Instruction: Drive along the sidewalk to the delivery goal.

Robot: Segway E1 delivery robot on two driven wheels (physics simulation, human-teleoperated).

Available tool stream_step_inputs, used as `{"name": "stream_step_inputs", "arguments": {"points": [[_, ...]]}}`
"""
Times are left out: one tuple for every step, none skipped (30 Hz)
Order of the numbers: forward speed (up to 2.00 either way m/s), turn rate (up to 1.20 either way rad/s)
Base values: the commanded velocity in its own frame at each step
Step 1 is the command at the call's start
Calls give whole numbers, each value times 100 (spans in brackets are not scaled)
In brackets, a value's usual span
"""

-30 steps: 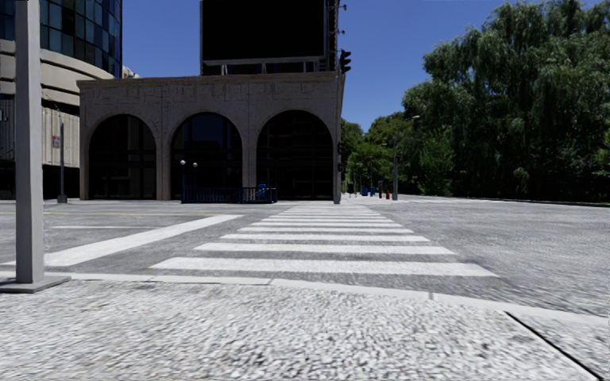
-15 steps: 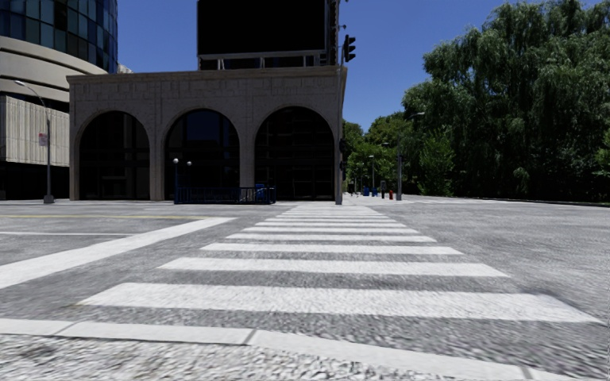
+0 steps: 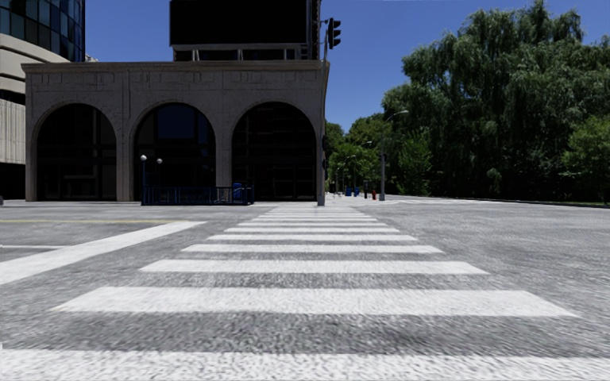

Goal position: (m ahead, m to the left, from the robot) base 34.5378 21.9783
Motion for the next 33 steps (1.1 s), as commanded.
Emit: {"name": "stream_step_inputs", "arguments": {"points": [[200, 0], [200, 0], [200, 0], [200, 0], [200, 0], [200, 0], [200, 0], [200, 0], [200, 0], [200, 0], [200, 0], [200, 0], [200, 0], [200, 0], [200, 0], [200, 0], [200, 0], [200, 0], [200, 0], [200, 0], [200, 0], [200, 0], [200, 0], [200, 0], [200, 0], [200, 0], [200, 0], [200, 0], [200, 0], [200, 0], [200, 0], [200, 0], [200, 0]]}}
